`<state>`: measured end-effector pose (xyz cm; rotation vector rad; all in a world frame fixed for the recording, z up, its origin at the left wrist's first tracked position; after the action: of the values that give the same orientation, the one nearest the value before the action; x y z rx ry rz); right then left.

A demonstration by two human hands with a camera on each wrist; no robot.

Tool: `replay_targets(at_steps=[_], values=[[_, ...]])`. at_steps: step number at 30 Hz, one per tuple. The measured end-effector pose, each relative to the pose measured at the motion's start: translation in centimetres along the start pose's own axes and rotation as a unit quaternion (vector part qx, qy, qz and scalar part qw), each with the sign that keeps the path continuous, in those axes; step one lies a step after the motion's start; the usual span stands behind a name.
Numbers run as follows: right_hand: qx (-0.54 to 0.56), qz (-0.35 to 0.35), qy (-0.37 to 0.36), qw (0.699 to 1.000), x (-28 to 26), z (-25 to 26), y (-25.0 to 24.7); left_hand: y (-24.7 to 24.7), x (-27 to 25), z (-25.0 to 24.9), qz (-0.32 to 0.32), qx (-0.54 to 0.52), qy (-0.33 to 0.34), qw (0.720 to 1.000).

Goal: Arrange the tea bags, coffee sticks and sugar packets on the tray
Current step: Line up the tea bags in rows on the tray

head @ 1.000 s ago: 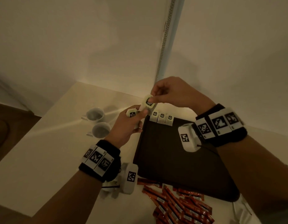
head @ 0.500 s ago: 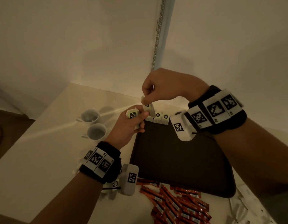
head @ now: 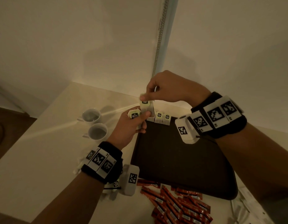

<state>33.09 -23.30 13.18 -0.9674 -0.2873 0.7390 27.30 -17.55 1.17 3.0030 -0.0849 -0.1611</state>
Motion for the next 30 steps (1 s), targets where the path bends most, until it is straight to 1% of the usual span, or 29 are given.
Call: replay_targets(at_steps=[3, 6, 10, 12, 17, 20, 25, 30], values=[[-0.01, 0.002, -0.004, 1.0, -0.1, -0.2, -0.1, -0.5, 0.2, -0.1, -0.02, 0.009, 0.007, 1.0], [0.013, -0.014, 0.006, 1.0, -0.1, -0.9, -0.2, -0.7, 0.3, -0.3, -0.029, 0.023, 0.016, 0.999], [0.012, -0.012, -0.006, 1.0, -0.2, -1.2, 0.1, -1.0, 0.3, -0.6, -0.043, 0.033, 0.023, 0.998], [0.041, -0.032, 0.014, 0.999, -0.3, -1.7, -0.2, -1.0, 0.3, -0.6, -0.046, 0.045, 0.023, 0.998], [0.112, -0.045, 0.004, 0.993, -0.4, -1.5, 0.0, -1.3, 0.5, -0.7, -0.056, 0.084, 0.022, 0.995], [0.185, -0.071, 0.007, 0.98, -0.4, -1.9, -0.2, -1.4, 0.4, -0.6, -0.057, 0.056, 0.016, 0.997], [0.217, -0.079, 0.0, 0.973, -0.4, -1.4, 0.1, -1.3, 0.1, -0.7, -0.06, 0.017, 0.015, 0.998], [0.267, -0.089, 0.009, 0.959, -0.5, -1.7, 0.2, -2.0, 0.3, -0.4, -0.071, 0.016, 0.006, 0.997]])
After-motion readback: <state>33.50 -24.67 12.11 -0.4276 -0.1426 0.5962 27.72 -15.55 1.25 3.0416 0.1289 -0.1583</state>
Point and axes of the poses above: each hand's wrist, its own x-axis towards the middle knuckle, its own y-axis out of the palm, z = x × y, the point moved 10 cm from there along x, towards the middle knuckle, and after that the axes turned 11 degrees about x, right-handed, at the moved point
